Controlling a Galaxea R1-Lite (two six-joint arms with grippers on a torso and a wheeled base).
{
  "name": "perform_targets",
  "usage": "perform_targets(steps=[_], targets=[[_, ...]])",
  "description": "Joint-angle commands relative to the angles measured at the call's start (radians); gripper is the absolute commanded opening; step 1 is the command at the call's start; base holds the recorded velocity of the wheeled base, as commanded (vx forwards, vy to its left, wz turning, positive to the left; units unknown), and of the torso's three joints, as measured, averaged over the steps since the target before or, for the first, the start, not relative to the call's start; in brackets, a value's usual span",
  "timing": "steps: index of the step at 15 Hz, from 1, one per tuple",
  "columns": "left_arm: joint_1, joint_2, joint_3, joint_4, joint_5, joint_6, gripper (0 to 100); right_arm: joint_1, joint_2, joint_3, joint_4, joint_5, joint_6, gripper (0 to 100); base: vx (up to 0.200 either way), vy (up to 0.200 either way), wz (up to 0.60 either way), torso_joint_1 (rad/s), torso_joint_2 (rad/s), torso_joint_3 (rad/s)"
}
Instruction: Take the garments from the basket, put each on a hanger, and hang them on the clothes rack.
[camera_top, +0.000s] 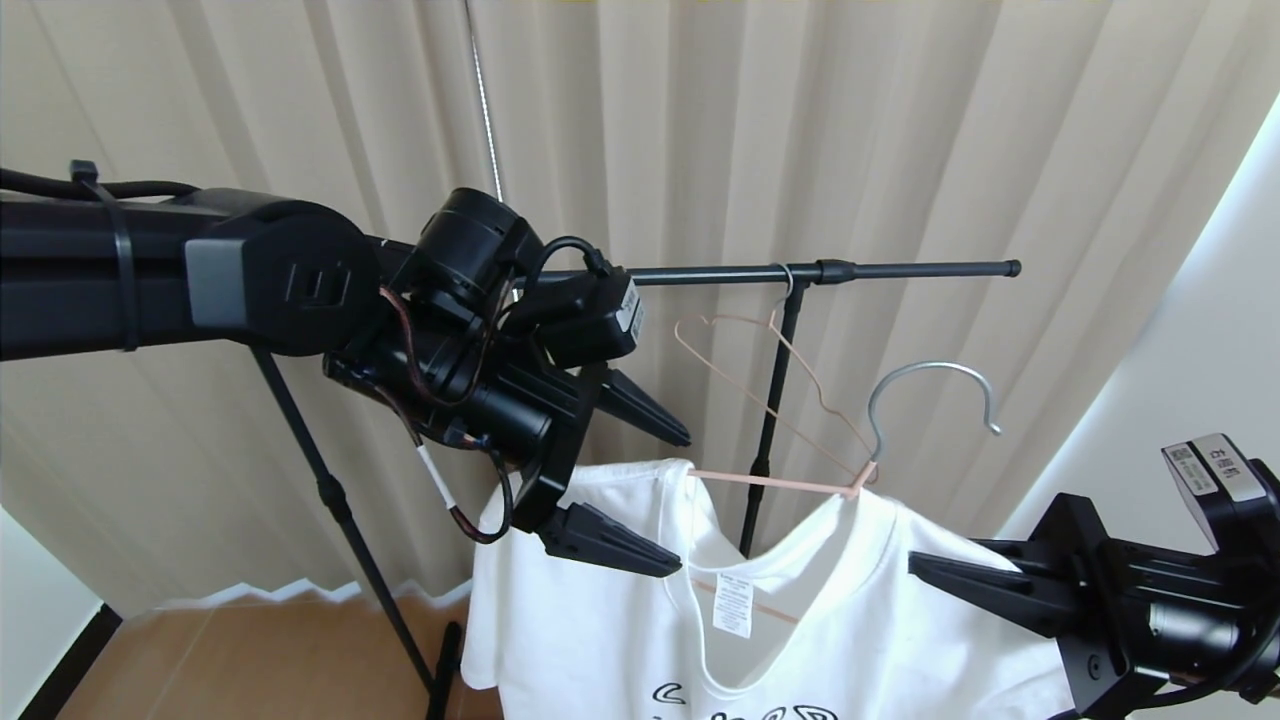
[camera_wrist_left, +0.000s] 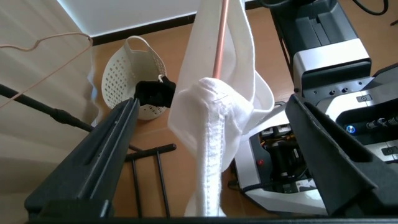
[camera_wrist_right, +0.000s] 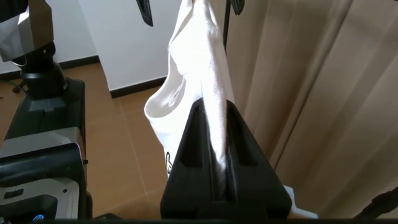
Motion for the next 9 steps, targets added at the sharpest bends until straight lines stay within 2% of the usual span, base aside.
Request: perform_targets(steps=[1,9], targets=[[-0.015,0.013,-0.002,0.001,0.000,-0.004,100,0.000,-0.009,-0.003,0.000,-0.001,0.001,0,0.000,0.000,0.00,0.000,0.00,0.000],[-0.031,-0.002,-0.005,0.037,0.002,-0.007,100,0.019,-0.008,-0.029,0.000,-0.005,0.020,0,0.000,0.000,0.00,0.000,0.00,0.000]])
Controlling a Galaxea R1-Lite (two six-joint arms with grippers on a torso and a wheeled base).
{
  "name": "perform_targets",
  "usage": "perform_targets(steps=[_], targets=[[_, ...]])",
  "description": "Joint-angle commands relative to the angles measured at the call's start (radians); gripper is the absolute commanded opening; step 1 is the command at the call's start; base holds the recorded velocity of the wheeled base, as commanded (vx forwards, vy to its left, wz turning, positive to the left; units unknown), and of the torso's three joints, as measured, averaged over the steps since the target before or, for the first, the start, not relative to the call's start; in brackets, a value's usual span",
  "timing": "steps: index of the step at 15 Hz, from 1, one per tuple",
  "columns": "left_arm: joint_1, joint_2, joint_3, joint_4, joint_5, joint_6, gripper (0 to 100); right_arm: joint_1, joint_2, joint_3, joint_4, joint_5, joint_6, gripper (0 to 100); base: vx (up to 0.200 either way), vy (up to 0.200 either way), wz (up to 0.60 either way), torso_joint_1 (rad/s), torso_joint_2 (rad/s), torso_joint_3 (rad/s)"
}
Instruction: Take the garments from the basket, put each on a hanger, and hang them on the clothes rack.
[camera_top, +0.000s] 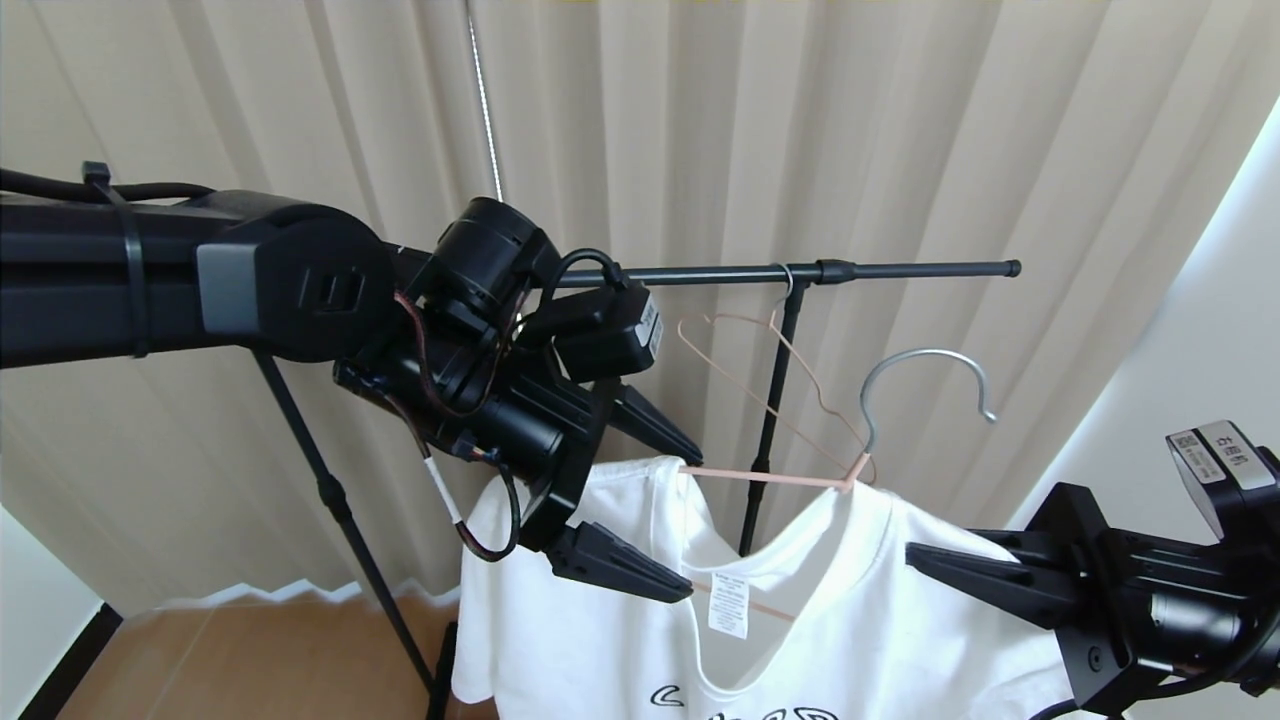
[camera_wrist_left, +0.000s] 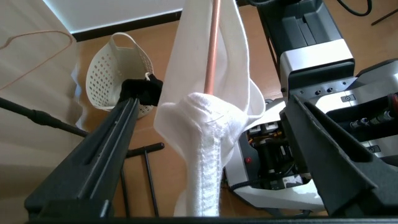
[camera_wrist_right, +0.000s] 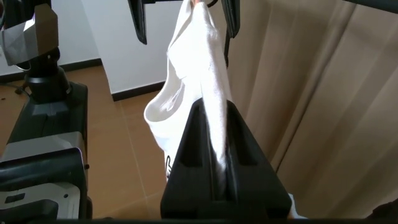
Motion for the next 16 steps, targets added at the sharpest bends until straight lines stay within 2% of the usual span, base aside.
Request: perform_targets(steps=[1,4,5,14,16], targets=[[-0.002,-0.004,0.001,0.000,0.000,0.000,100,-0.001,-0.004,-0.006,-0.001,0.000,0.003,0,0.000,0.000,0.00,0.000,0.00,0.000],[-0.002,-0.006,0.003,0.000,0.000,0.000,100,-0.001,-0.008,-0.007,-0.003,0.000,0.015,0,0.000,0.000,0.00,0.000,0.00,0.000],[-0.002,-0.008,0.003,-0.001,0.001,0.002,0,-0.001,-0.008,-0.007,-0.003,0.000,0.015,0,0.000,0.000,0.00,0.000,0.00,0.000],[0.000,-0.031,0.013,-0.006,0.003,0.005,0,-0.001,-0.025,-0.006,0.000,-0.003,0.012,0,0.000,0.000,0.00,0.000,0.00,0.000],[0.001,-0.032,0.018,-0.007,0.003,0.005,0,-0.001,-0.031,-0.010,0.000,-0.005,0.044,0,0.000,0.000,0.00,0.000,0.00,0.000]])
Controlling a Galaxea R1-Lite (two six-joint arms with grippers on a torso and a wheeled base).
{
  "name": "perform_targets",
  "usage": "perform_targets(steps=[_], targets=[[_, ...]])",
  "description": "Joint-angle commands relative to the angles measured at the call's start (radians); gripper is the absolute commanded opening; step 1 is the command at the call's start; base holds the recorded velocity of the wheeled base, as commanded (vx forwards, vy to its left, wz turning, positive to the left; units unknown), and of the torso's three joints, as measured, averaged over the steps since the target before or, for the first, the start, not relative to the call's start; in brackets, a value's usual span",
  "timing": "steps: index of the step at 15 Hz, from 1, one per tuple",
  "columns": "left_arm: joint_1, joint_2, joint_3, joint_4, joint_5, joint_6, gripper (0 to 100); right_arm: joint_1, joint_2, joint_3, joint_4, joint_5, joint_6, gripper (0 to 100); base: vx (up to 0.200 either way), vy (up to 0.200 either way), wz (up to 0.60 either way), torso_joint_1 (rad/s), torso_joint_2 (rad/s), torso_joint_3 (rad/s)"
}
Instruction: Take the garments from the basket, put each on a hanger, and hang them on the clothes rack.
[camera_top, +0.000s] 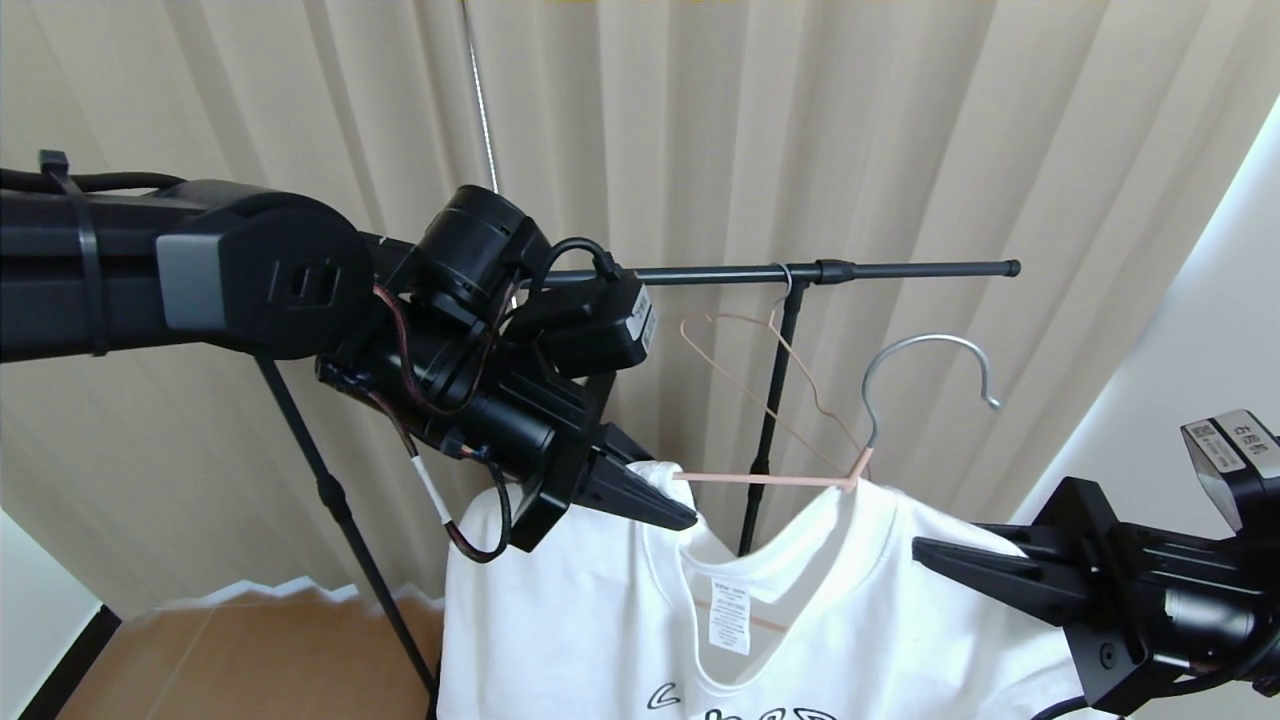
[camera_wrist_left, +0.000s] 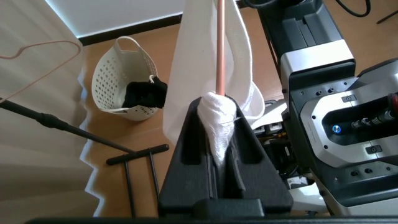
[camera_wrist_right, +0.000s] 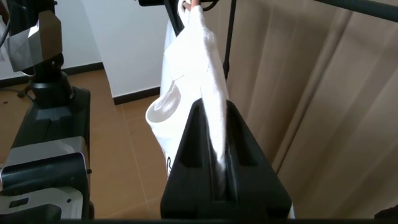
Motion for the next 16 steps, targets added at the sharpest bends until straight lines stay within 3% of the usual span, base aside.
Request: perform_targets(steps=[1,2,3,12,16], targets=[[0.001,-0.004,0.002,0.000,0.000,0.000,0,0.000,-0.009,-0.001,-0.002,0.003,0.011,0,0.000,0.000,0.00,0.000,0.00,0.000],[0.004,-0.005,0.000,0.000,0.000,-0.001,0,0.000,-0.010,0.001,-0.002,0.003,0.010,0,0.000,0.000,0.00,0.000,0.00,0.000],[0.006,-0.008,-0.001,-0.001,0.000,-0.003,0,-0.001,-0.015,0.001,-0.002,0.004,0.010,100,0.000,0.000,0.00,0.000,0.00,0.000],[0.087,-0.047,-0.003,-0.039,0.000,-0.028,0,-0.084,-0.039,0.007,-0.002,0.000,0.004,100,0.000,0.000,0.00,0.000,0.00,0.000],[0.155,-0.094,0.003,-0.038,-0.001,-0.037,0,-0.142,-0.007,0.011,0.001,-0.002,-0.038,100,0.000,0.000,0.00,0.000,0.00,0.000]])
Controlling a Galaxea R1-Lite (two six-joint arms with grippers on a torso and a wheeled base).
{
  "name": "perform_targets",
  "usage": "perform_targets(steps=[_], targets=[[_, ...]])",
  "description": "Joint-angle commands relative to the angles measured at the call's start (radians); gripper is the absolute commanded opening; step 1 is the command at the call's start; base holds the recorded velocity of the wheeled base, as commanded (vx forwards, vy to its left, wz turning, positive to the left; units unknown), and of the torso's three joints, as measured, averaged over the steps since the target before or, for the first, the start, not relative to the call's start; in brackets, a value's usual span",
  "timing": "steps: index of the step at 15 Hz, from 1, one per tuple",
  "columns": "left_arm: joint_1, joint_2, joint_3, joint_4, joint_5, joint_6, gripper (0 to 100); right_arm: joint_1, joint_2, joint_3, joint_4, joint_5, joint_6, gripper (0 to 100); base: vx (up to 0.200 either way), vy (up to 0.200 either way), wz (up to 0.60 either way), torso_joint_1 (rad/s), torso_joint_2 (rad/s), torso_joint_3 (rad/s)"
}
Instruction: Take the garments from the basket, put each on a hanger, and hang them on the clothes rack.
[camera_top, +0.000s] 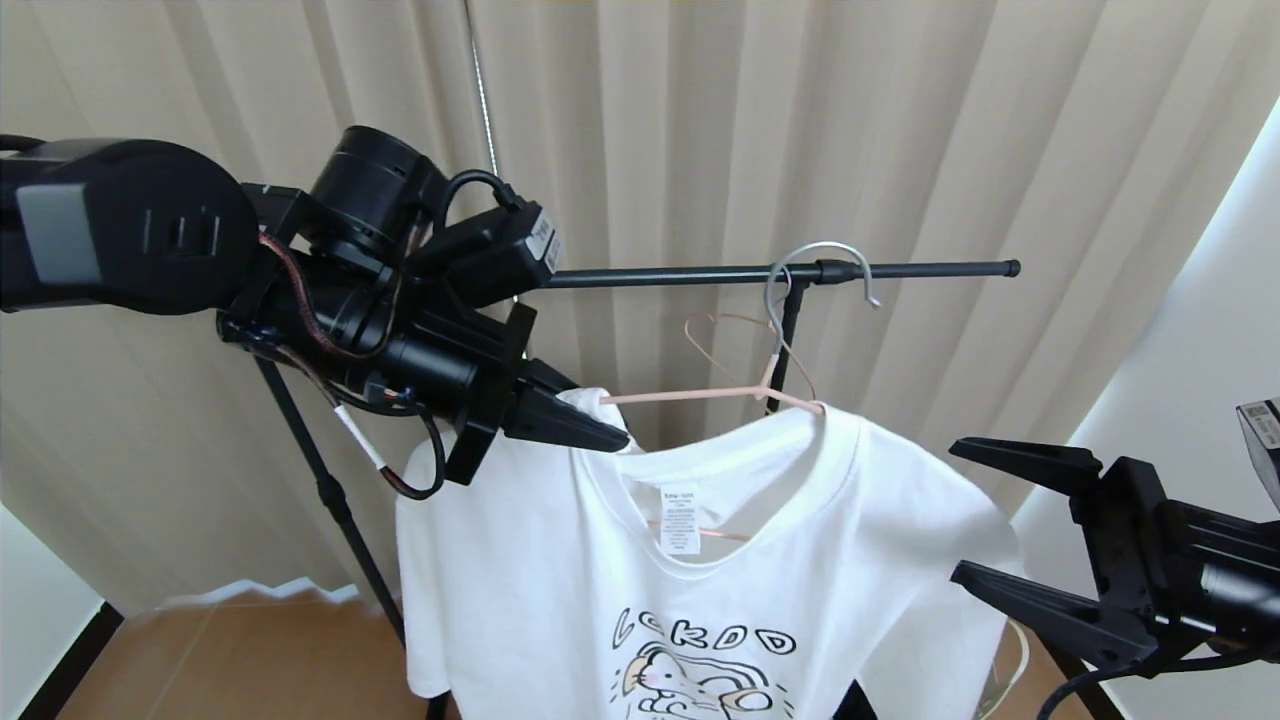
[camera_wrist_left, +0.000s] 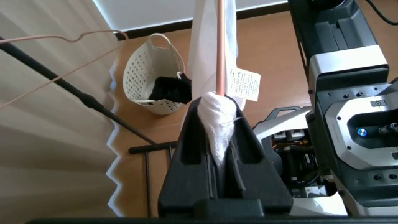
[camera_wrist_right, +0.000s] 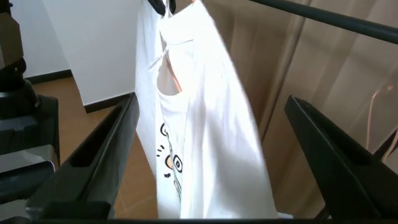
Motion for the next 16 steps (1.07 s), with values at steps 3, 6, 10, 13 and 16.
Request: perform_targets(steps=[3,6,10,13,16], targets=[[0.055,-0.055,0.017,-0.001,-0.001,-0.002,0,-0.060,0.108,-0.002,-0.001,0.000,-0.106,100,0.000,0.000,0.00,0.000,0.00,0.000],[0.081,-0.078,0.043,-0.001,-0.001,-0.010,0,-0.095,0.204,-0.014,-0.005,-0.001,-0.173,100,0.000,0.000,0.00,0.000,0.00,0.000],[0.097,-0.103,0.043,-0.001,-0.002,-0.011,0,-0.115,0.273,-0.017,-0.004,-0.004,-0.247,100,0.000,0.000,0.00,0.000,0.00,0.000],[0.100,-0.109,0.047,0.001,-0.002,-0.016,0,-0.109,0.313,-0.020,-0.005,-0.013,-0.262,100,0.000,0.000,0.00,0.000,0.00,0.000],[0.100,-0.118,0.047,0.001,-0.002,-0.023,0,-0.109,0.306,-0.034,-0.005,-0.027,-0.256,0,0.000,0.000,0.00,0.000,0.00,0.000]])
